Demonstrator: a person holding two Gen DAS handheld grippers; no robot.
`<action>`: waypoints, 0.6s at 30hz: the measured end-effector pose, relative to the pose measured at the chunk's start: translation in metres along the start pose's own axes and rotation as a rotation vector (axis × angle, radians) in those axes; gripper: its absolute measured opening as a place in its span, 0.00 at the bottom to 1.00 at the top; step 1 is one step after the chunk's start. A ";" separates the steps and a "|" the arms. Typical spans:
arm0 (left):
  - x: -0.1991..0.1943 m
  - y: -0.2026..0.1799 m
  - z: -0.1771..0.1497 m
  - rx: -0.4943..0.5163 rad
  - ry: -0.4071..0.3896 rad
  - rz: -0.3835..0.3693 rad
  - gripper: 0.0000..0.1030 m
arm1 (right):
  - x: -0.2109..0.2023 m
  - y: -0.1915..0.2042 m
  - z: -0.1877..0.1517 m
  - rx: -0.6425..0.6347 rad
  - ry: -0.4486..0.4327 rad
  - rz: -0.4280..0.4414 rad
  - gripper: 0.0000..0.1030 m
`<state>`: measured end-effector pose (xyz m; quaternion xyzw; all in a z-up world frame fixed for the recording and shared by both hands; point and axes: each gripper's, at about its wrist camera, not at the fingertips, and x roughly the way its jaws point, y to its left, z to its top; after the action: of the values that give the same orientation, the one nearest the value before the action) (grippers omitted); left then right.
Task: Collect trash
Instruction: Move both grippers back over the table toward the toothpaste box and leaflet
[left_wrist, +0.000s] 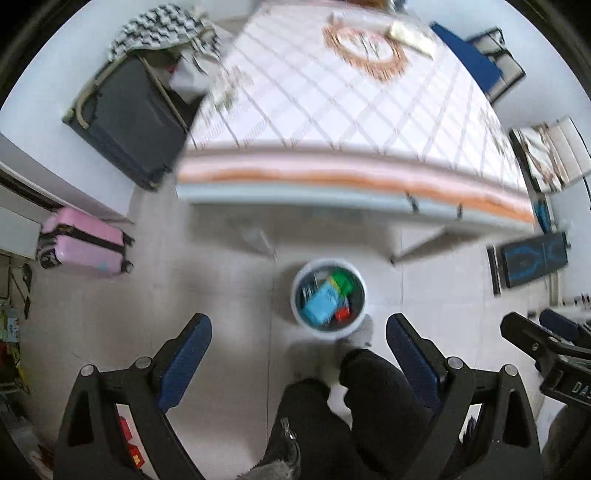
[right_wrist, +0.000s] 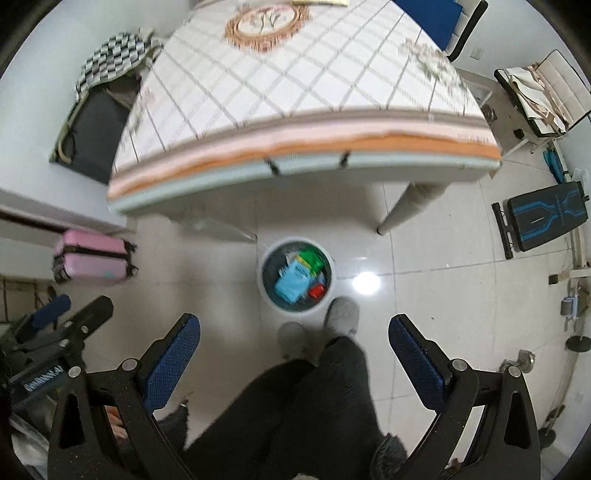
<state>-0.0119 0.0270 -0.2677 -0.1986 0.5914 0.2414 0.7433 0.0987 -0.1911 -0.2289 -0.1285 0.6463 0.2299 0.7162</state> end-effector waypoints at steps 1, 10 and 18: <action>-0.002 -0.002 0.015 -0.011 -0.030 0.017 0.94 | -0.004 0.002 0.015 0.006 -0.006 0.008 1.00; 0.004 -0.025 0.152 -0.094 -0.155 0.130 1.00 | 0.006 0.006 0.187 -0.134 -0.030 -0.041 1.00; 0.086 -0.072 0.324 -0.186 -0.098 0.236 1.00 | 0.057 -0.018 0.452 -0.376 -0.032 -0.238 1.00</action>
<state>0.3001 0.1677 -0.2789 -0.1840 0.5487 0.3902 0.7162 0.5032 0.0201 -0.2278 -0.3315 0.5610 0.2624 0.7117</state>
